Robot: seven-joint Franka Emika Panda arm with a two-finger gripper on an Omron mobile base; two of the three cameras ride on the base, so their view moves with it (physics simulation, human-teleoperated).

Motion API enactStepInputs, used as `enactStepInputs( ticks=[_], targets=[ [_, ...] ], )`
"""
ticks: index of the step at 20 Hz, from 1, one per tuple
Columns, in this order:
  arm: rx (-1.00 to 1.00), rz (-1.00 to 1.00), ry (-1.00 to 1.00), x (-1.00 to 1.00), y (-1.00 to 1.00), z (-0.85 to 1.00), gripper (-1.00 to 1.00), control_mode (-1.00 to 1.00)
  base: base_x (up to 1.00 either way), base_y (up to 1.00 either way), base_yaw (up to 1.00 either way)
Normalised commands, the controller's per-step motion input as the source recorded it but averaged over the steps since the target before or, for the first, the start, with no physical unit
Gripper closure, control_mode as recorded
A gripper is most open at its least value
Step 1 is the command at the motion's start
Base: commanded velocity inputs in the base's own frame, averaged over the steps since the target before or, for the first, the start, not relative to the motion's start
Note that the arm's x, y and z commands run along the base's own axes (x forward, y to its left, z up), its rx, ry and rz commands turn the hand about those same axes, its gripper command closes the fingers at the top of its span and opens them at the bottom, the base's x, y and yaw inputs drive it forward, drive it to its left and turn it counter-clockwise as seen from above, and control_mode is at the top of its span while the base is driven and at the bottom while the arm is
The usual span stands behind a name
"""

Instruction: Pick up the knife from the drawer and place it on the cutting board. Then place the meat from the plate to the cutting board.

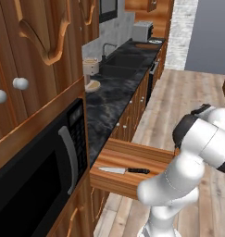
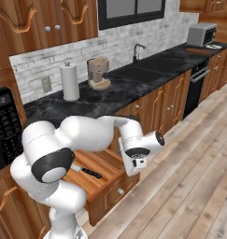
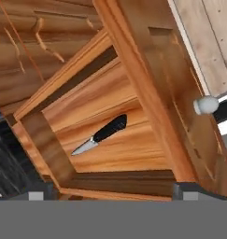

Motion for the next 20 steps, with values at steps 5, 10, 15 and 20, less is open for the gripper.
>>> enactStepInputs(
  ticks=[5,10,15,20],
  targets=[
    [-0.06,-0.50,0.34,0.00,0.26,0.50,-1.00,-1.00,0.00,0.00,0.00],
    [-0.07,-0.29,0.60,0.00,0.19,0.68,-1.00,-1.00,0.00,0.00,0.00],
    [-0.02,-0.09,0.33,-0.07,0.30,0.01,-1.00,-1.00,0.00,0.00,0.00],
    [0.00,0.00,0.00,-0.07,0.22,-0.21,-1.00,-1.00,0.00,0.00,0.00]
  ],
)
